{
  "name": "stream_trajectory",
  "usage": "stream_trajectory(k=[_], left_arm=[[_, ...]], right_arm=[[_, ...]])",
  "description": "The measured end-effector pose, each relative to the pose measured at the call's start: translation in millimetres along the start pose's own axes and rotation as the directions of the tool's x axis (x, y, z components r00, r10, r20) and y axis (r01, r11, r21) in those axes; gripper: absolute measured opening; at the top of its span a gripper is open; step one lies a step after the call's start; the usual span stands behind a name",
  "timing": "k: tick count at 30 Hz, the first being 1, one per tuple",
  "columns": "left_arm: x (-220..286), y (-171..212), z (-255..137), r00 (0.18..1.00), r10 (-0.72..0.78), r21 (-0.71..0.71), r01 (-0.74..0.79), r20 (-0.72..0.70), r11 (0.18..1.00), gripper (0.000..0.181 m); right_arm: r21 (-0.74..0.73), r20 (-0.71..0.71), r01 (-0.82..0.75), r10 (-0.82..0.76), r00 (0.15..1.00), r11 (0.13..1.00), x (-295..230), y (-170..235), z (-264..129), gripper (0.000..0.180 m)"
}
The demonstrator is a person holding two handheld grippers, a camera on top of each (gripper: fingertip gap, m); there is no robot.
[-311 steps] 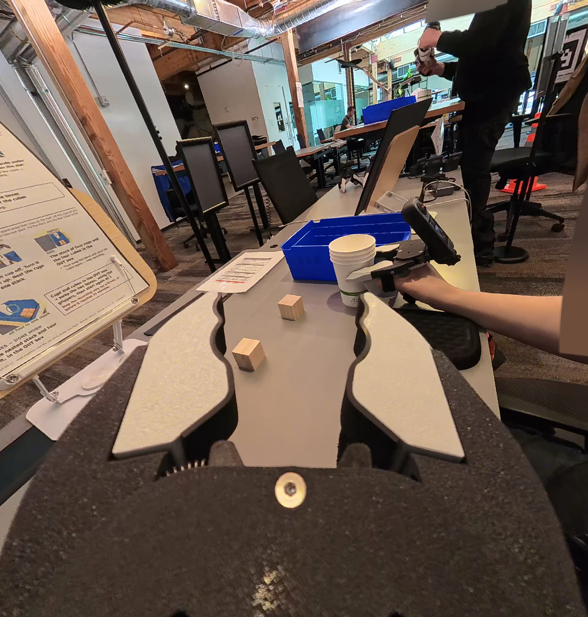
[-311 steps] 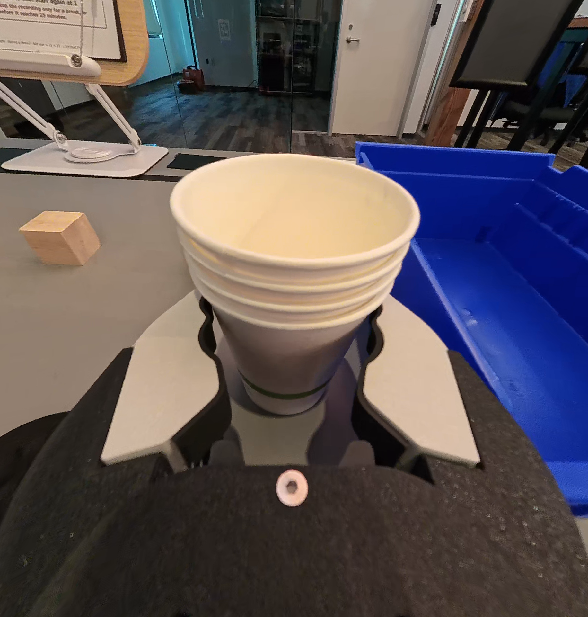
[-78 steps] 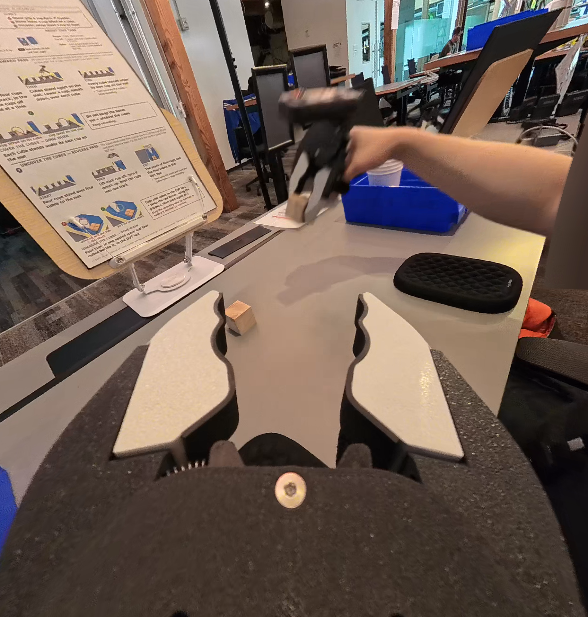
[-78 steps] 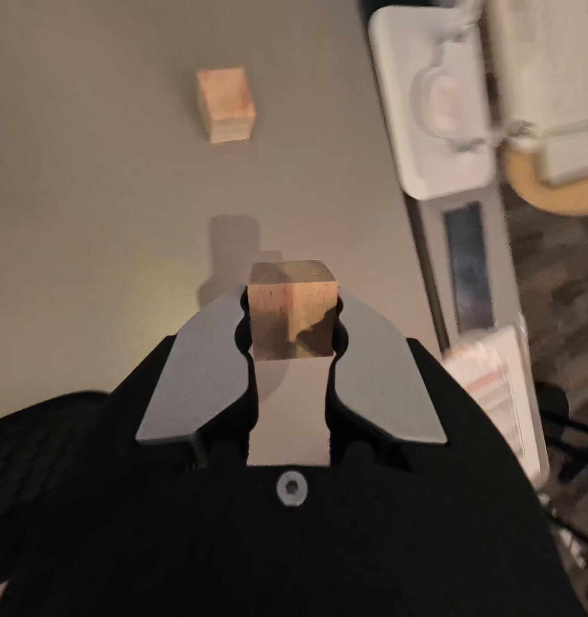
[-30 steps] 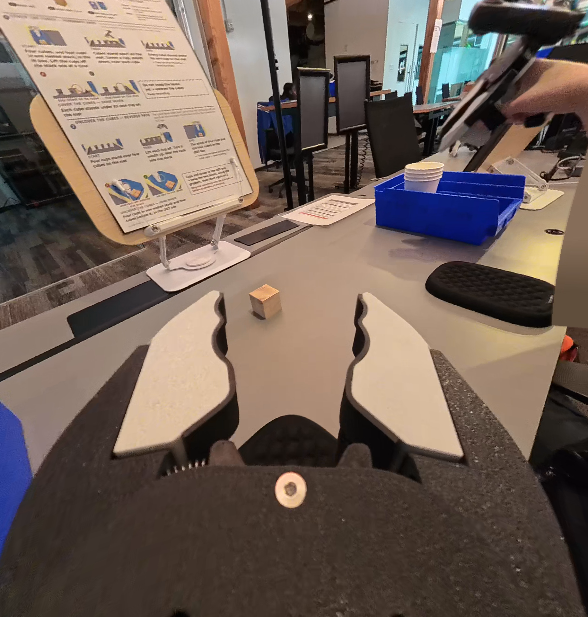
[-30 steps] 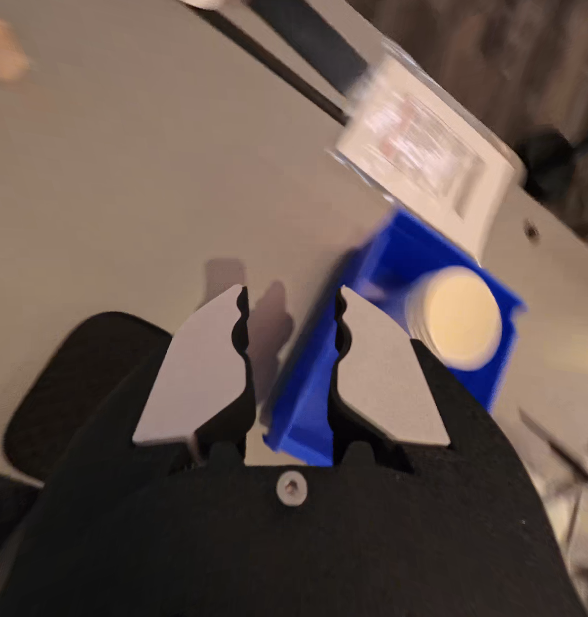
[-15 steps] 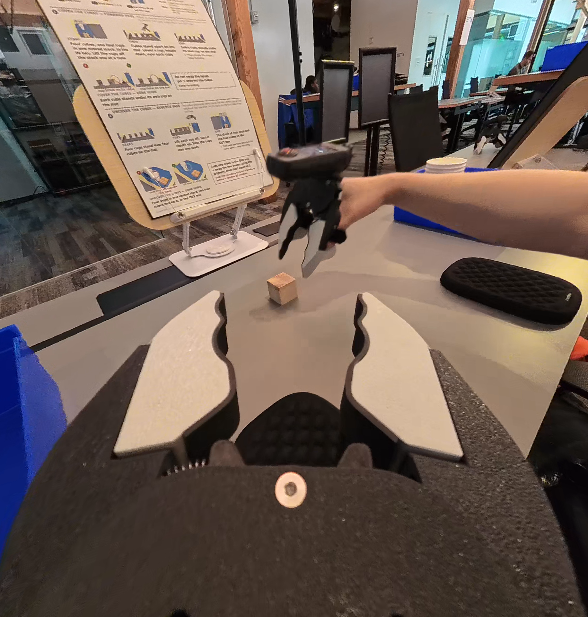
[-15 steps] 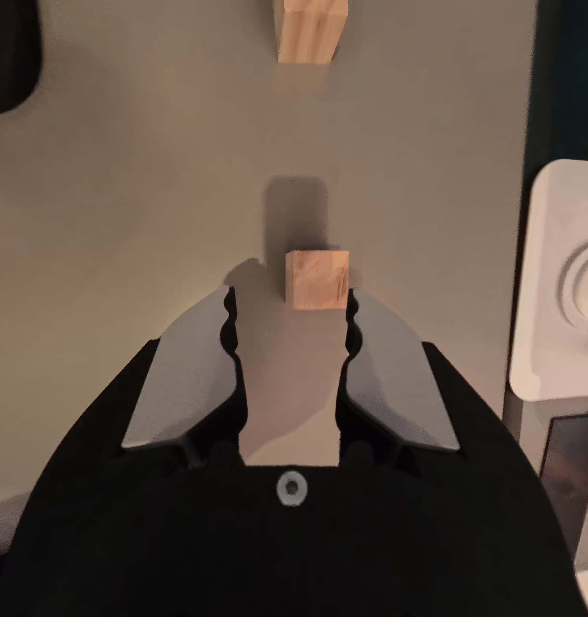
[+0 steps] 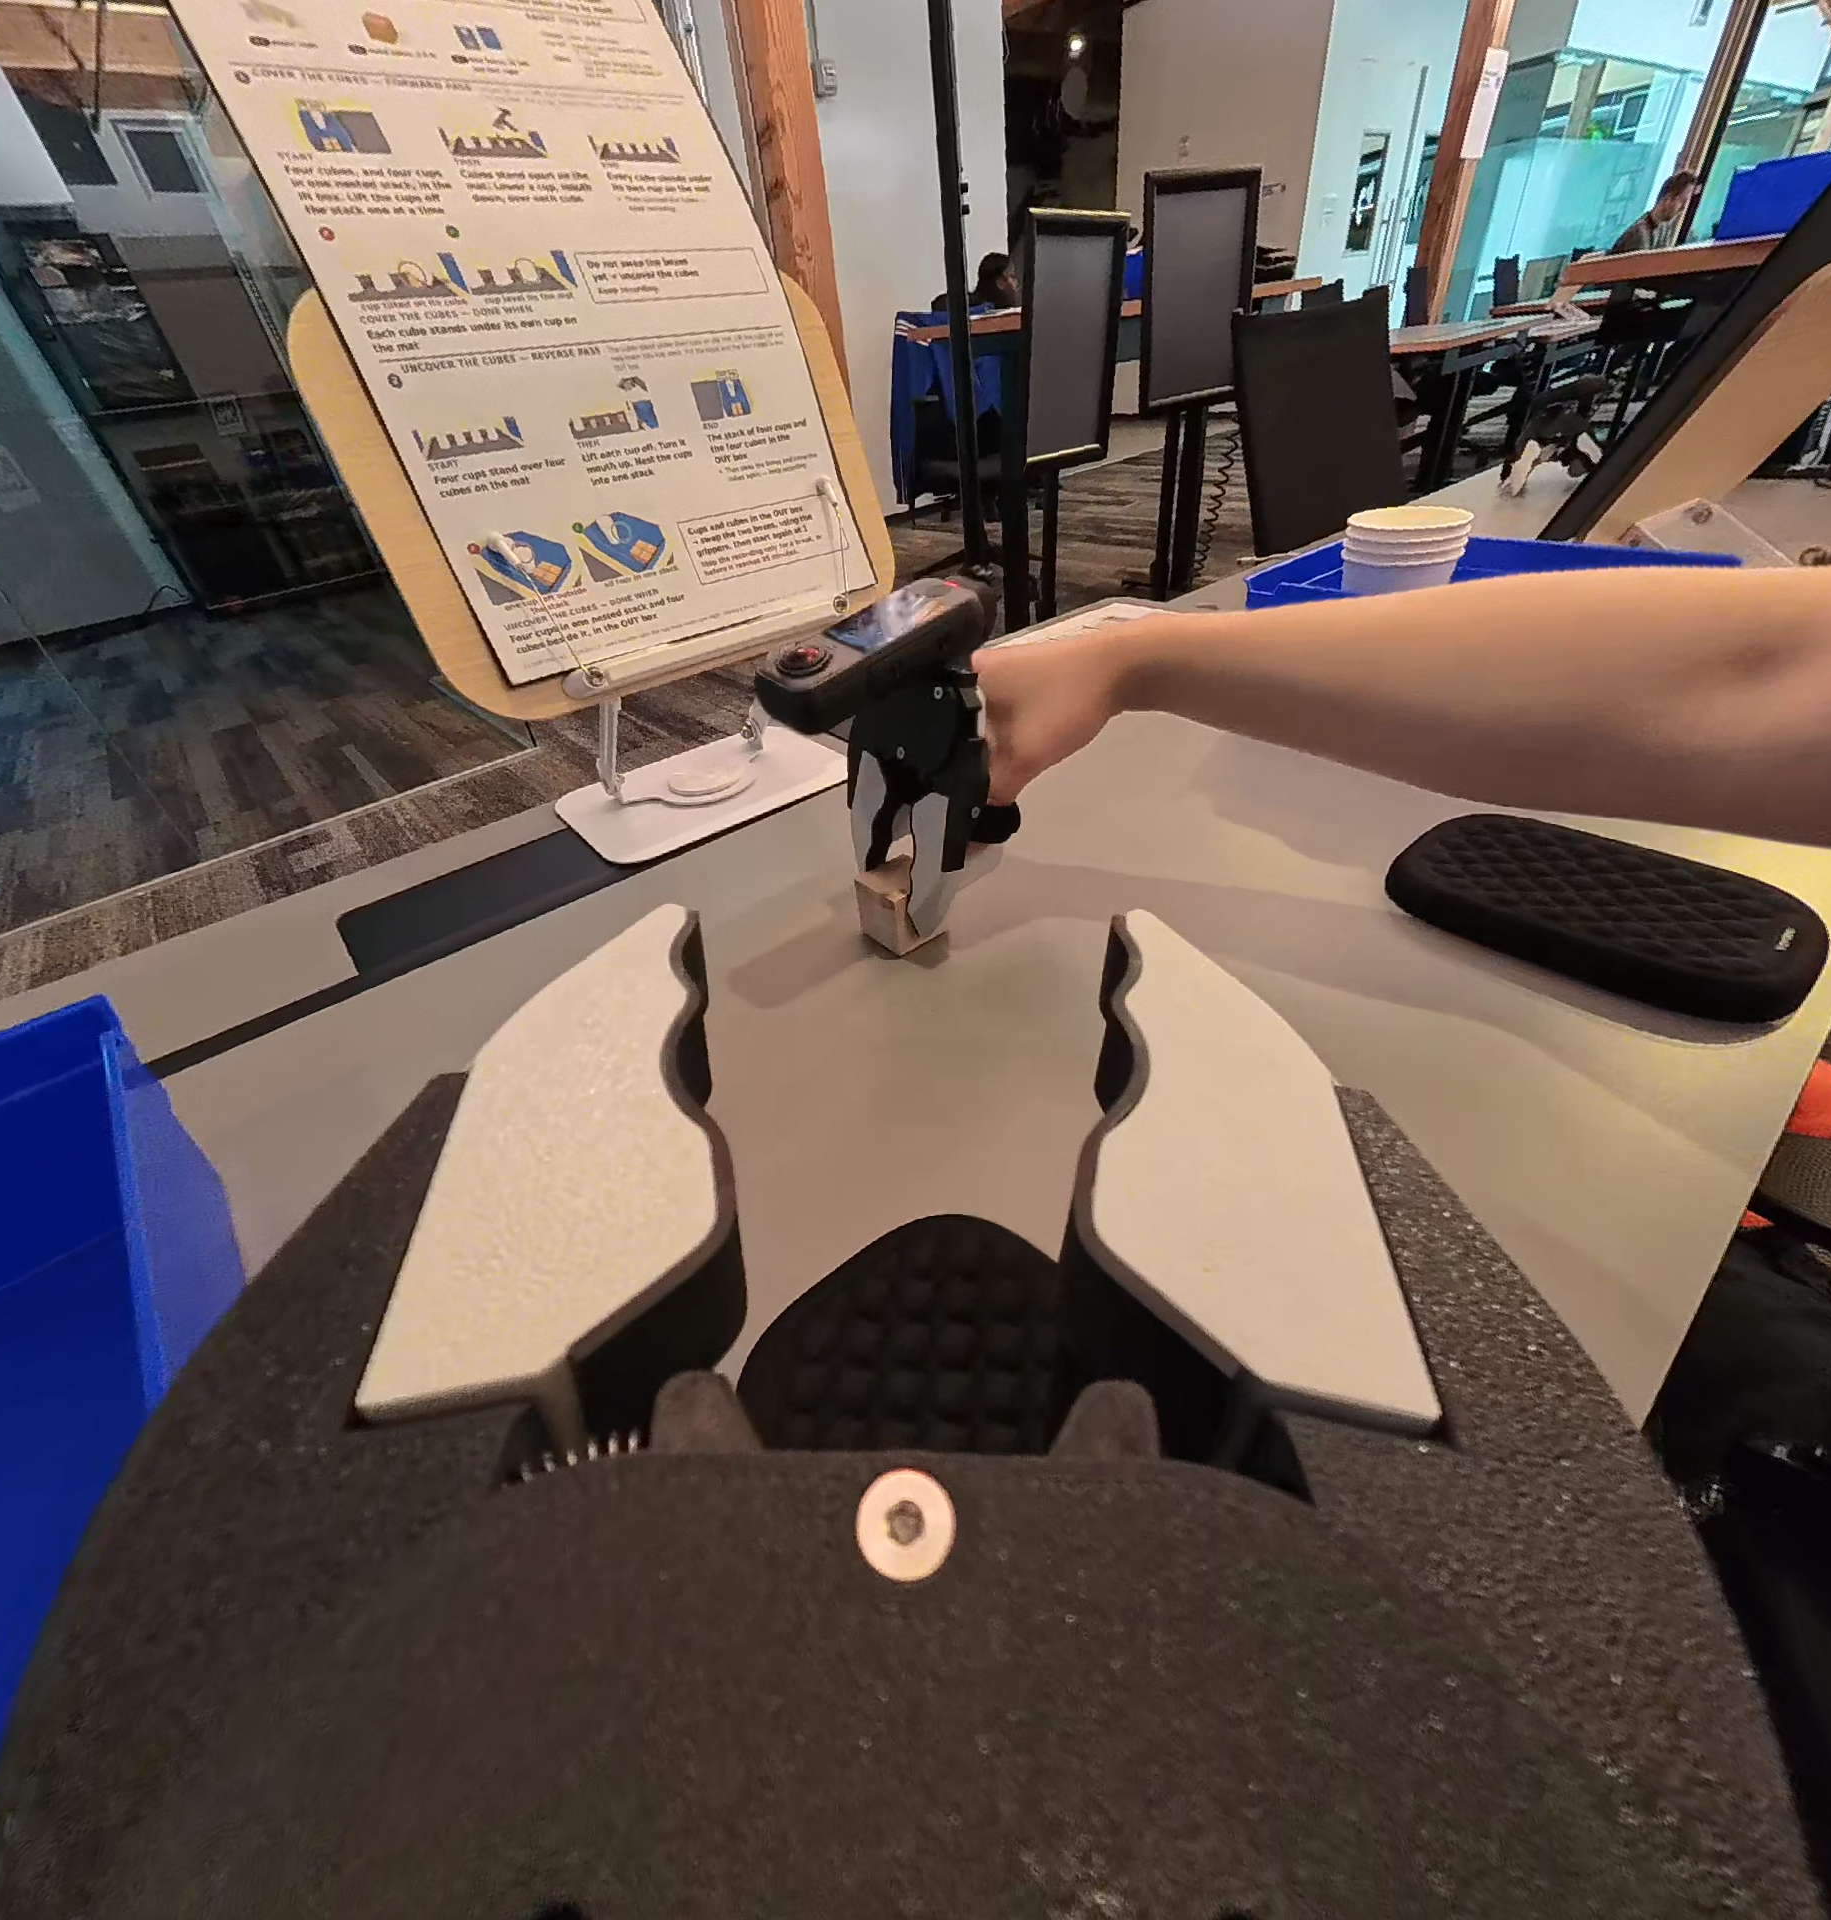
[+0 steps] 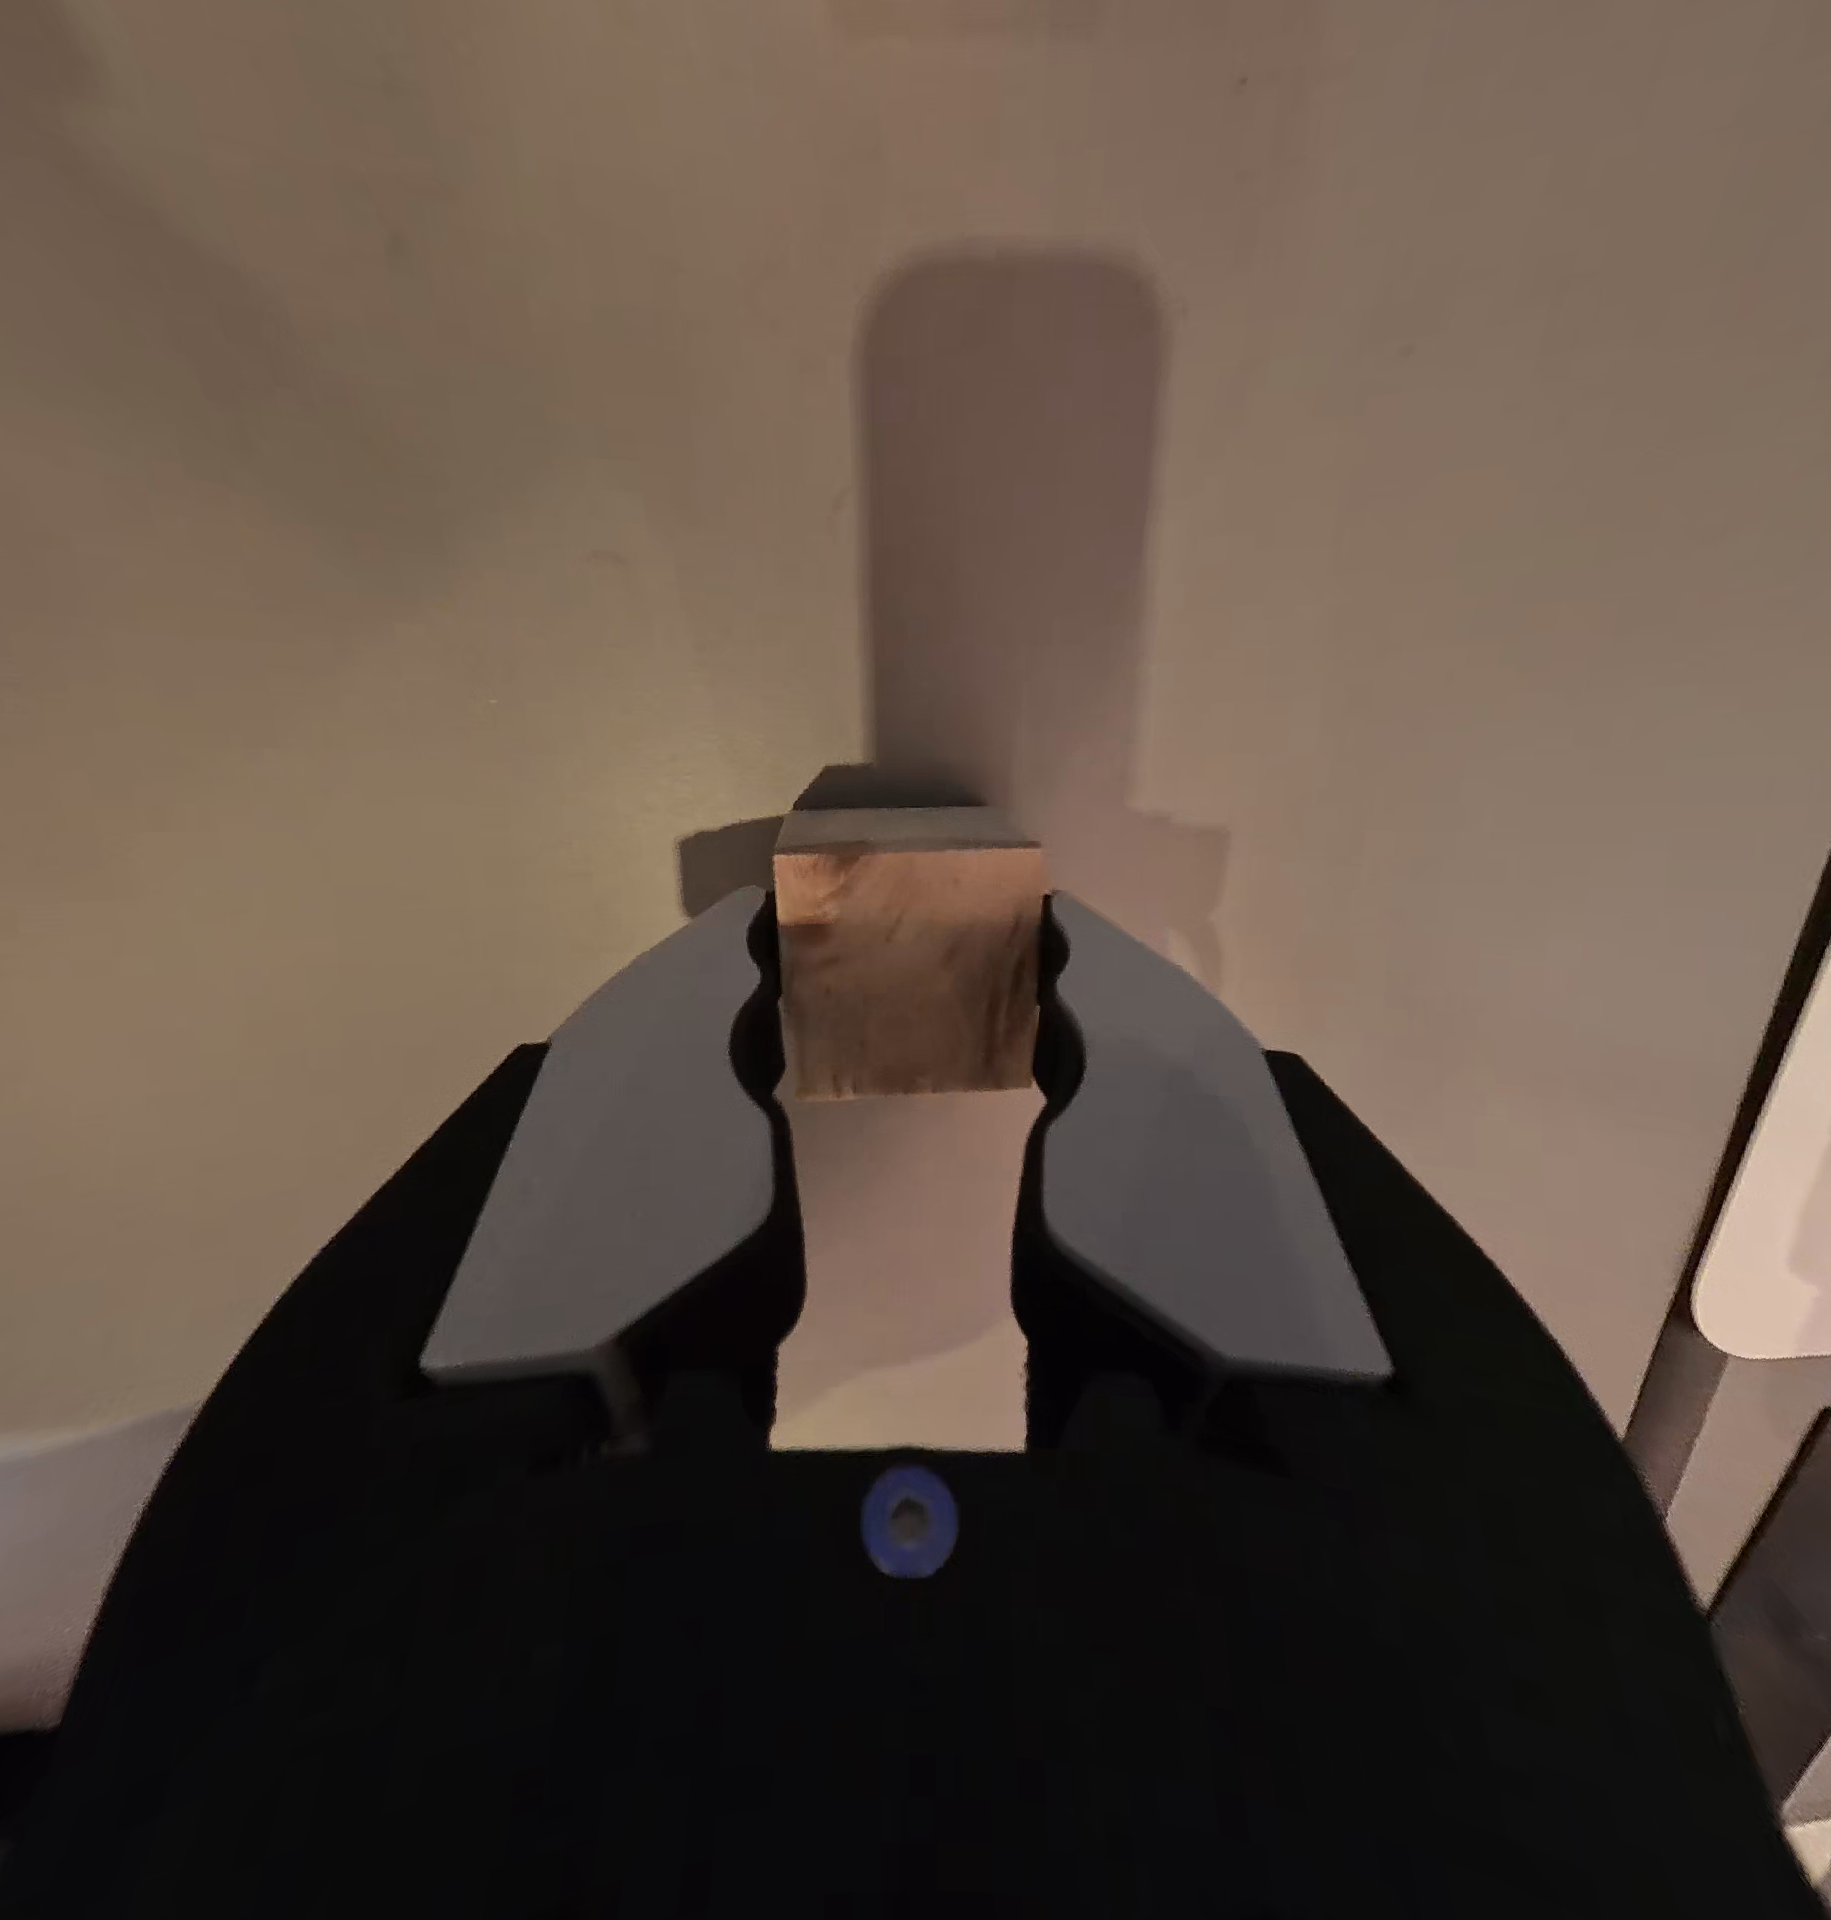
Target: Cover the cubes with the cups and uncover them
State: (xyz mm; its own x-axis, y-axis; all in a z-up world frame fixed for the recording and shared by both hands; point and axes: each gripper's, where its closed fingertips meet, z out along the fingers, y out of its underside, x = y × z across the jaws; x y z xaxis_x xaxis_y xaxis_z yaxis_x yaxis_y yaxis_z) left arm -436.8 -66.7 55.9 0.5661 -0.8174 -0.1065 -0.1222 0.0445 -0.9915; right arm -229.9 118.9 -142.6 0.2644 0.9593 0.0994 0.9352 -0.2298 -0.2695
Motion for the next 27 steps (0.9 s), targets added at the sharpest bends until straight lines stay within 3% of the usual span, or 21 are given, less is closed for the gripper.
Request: stream_trajectory(k=[4, 7, 10, 12, 16, 18, 21, 24, 27], left_arm=[[4.3, -2.6, 2.0, 1.0, 0.015, -0.002, -0.015, -0.012, 1.0, 0.073], [7.5, -4.4, 3.6, 0.999, 0.022, 0.006, -0.021, -0.031, 1.0, 0.072], [10.3, -2.8, 6.5, 0.998, 0.022, 0.014, -0.021, -0.055, 1.0, 0.072], [10.6, 0.1, 8.7, 0.998, 0.017, 0.016, -0.016, -0.065, 1.0, 0.072], [10.0, 5.8, 14.4, 0.997, -0.001, 0.009, 0.002, -0.081, 1.0, 0.072], [11.5, 5.0, 18.6, 0.996, -0.006, 0.015, 0.007, -0.091, 1.0, 0.072], [17.4, 1.8, 25.7, 0.993, -0.004, 0.022, 0.007, -0.117, 1.0, 0.072], [22.5, -0.3, 31.5, 0.992, 0.011, 0.013, -0.01, -0.126, 1.0, 0.072], [26.2, -4.0, 34.7, 0.991, 0.022, 0.009, -0.022, -0.131, 1.0, 0.072]], right_arm=[[0.108, -0.058, -0.032, 0.038, 0.998, 0.994, -2.6, -0.1, -39.2, 0.045], [0.195, -0.144, -0.099, 0.129, 0.981, 0.976, -6.5, 20.4, -106.6, 0.045], [0.285, -0.258, -0.221, 0.296, 0.92, 0.933, -17.2, 68.6, -192.6, 0.045], [0.34, -0.339, -0.334, 0.446, 0.829, 0.879, -27.4, 122.1, -248.6, 0.045], [0.325, -0.504, -0.654, 0.71, 0.492, 0.683, -54.9, 288.4, -322.9, 0.045], [0.305, -0.497, -0.777, 0.788, 0.363, 0.551, -76.0, 366.4, -325.7, 0.045], [0.271, -0.407, -0.892, 0.883, 0.235, 0.362, -107.6, 452.5, -295.1, 0.045], [0.206, -0.371, -0.95, 0.917, 0.147, 0.235, -135.4, 509.4, -256.5, 0.045], [0.186, -0.333, -0.97, 0.939, 0.088, 0.157, -145.6, 537.7, -227.6, 0.045]])
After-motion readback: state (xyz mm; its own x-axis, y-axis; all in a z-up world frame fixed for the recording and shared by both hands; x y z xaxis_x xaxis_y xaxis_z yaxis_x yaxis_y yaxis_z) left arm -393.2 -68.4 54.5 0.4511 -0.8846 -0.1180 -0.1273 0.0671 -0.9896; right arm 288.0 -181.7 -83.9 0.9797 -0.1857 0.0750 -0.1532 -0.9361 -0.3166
